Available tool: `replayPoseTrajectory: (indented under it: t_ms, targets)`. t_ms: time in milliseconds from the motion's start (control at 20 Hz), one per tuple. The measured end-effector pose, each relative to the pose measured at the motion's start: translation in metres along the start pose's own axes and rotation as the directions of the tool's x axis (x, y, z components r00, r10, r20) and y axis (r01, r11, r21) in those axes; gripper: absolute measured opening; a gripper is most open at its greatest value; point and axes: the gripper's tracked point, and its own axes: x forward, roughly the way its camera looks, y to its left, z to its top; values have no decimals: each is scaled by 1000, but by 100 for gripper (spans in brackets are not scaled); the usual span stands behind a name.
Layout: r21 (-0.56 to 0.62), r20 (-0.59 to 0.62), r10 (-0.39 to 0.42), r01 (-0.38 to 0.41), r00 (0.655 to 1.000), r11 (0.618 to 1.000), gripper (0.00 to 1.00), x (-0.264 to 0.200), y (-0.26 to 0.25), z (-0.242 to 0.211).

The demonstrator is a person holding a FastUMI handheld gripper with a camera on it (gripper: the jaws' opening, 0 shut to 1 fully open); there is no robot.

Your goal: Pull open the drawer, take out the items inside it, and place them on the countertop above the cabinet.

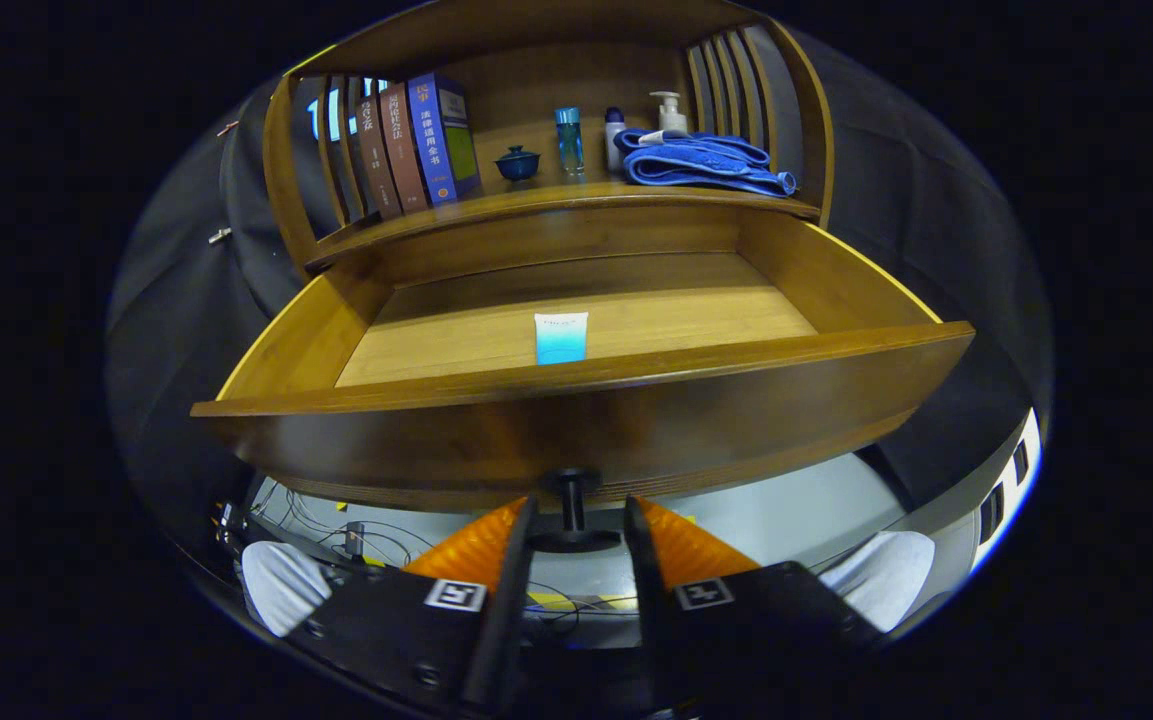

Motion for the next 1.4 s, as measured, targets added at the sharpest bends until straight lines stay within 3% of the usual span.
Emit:
replayPoseTrajectory:
  t_ms: [150, 450, 600, 750, 950, 1150, 1400]
  targets:
    - [0, -21, -48, 48, 999, 999, 99, -28, -10, 5]
    - [55, 53, -4, 1, 999, 998, 99, -74, 1, 78]
    - [26, 67, 16, -18, 998, 1000, 99, -56, 12, 120]
    - [-10, -2, 24, -24, 1000, 1000, 99, -19, 23, 141]
    - [-30, -163, 18, -24, 986, 999, 99, 36, 34, 132]
    - [-28, -319, -9, 0, 948, 1000, 100, 79, 33, 103]
    - [-33, -411, -51, 41, 910, 999, 98, 102, 23, 82]
